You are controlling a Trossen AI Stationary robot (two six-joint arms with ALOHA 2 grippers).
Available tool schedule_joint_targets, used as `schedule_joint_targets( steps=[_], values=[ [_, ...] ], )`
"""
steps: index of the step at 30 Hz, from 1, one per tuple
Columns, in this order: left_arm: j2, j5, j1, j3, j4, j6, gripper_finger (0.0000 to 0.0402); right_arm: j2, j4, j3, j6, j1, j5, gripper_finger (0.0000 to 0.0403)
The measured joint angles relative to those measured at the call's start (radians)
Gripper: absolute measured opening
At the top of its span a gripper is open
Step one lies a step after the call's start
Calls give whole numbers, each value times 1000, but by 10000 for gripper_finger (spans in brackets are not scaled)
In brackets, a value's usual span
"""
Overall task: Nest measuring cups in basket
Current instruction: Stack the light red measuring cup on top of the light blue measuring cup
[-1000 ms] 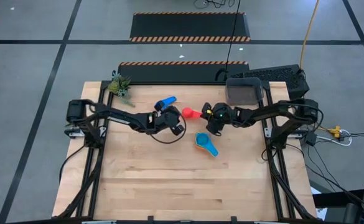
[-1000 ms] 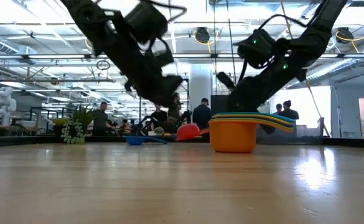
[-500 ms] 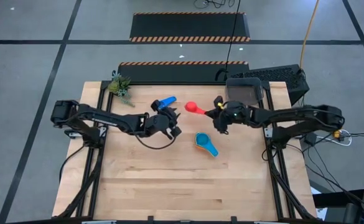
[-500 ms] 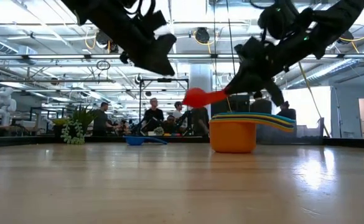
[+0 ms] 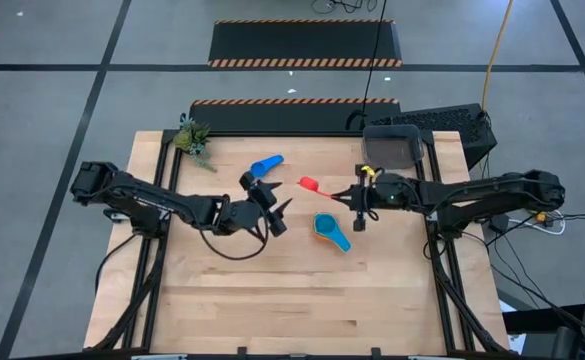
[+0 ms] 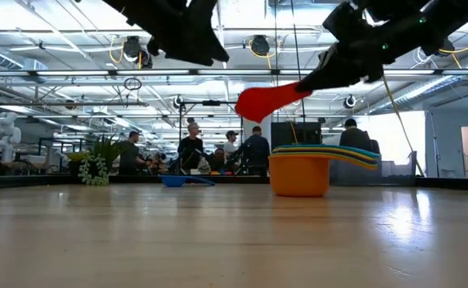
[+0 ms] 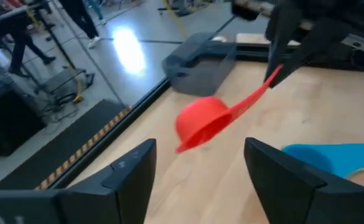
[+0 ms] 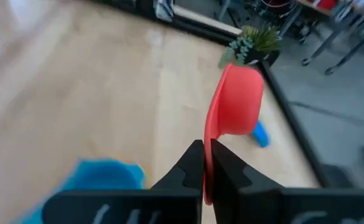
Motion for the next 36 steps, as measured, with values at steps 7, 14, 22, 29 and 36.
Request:
schedule_joint_targets(
  steps=[7,14,22,29,36],
  values=[
    [0,-1,-75,0,61,-21,263,1,-6,0,338,107,-31,0],
    [0,-65,-167,0,72,-13,258,1,81,0,471,222,-54,0],
    [0,-97,-224,0,46,-32,261,1,160,0,485,307,31,0],
    [0,-197,-249,0,31,-6,283,1,217,0,550,366,137,0],
    [-14,-203,-253,0,31,4,285,2,314,0,593,406,140,0]
  ],
)
